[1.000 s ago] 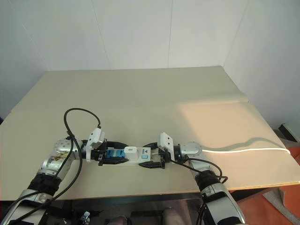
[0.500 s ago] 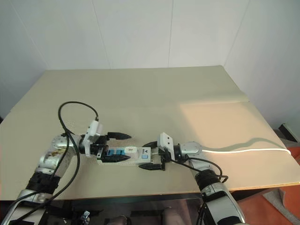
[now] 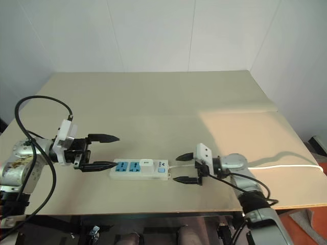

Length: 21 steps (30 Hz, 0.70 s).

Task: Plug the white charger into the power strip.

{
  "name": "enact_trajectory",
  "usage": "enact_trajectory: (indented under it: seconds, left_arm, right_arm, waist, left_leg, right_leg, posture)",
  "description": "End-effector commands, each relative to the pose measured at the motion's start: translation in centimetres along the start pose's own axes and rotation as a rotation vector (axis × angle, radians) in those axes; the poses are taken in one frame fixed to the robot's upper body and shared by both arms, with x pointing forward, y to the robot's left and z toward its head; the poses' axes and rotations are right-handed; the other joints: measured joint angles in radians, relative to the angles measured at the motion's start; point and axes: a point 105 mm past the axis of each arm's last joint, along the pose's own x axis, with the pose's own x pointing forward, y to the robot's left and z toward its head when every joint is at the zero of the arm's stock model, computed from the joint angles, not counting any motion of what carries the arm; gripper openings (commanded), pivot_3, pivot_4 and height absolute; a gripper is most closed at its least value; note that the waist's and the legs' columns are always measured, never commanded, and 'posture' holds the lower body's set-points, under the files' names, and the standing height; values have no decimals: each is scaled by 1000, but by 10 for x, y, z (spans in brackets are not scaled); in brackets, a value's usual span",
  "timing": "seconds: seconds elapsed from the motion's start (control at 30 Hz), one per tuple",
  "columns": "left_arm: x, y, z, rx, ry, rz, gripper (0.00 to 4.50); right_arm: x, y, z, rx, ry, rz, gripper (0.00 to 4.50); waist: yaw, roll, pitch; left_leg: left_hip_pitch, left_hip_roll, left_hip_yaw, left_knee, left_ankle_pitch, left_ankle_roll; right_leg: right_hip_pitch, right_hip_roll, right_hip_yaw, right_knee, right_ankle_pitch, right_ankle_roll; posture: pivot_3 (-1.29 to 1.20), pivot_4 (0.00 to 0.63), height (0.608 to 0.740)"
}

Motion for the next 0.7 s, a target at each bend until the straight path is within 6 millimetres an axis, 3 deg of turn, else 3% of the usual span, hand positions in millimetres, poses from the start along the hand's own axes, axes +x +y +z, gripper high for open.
enact_trajectory:
  seconds: [0.03, 0.37, 0.53, 0.7]
  left_arm:
    - [-13, -6, 5, 50, 48, -3, 4500]
    - [-61, -23, -13, -13, 244, 45, 4500]
    - [-74, -34, -17, -56, 257, 82, 4500]
    - [-74, -38, -17, -58, 253, 97, 4500]
  right_arm:
    - [-24, -7, 20, -46, -38, -75, 4484]
    - [-84, 3, 23, -33, 27, -237, 4484]
    - [-104, 5, 26, -14, 48, -301, 4484]
    - [-109, 7, 24, -9, 63, -319, 4484]
  waist:
    - [0, 0, 1]
    - [13, 0, 2]
    - [13, 0, 2]
    - [14, 0, 2]
  left_leg:
    - [0, 0, 0, 0, 0, 0]
    - [-9, 0, 1, 0, 0, 0]
    - [-14, 1, 2, 1, 0, 0]
    - [-14, 1, 2, 1, 0, 0]
  right_leg:
    - [0, 0, 0, 0, 0, 0]
    - [-10, 0, 1, 0, 0, 0]
    - [-15, 0, 1, 1, 0, 0]
    - [-15, 0, 1, 1, 0, 0]
  posture:
    - [0, 150, 740]
    - [0, 150, 740]
    - [0, 150, 740]
    - [0, 150, 740]
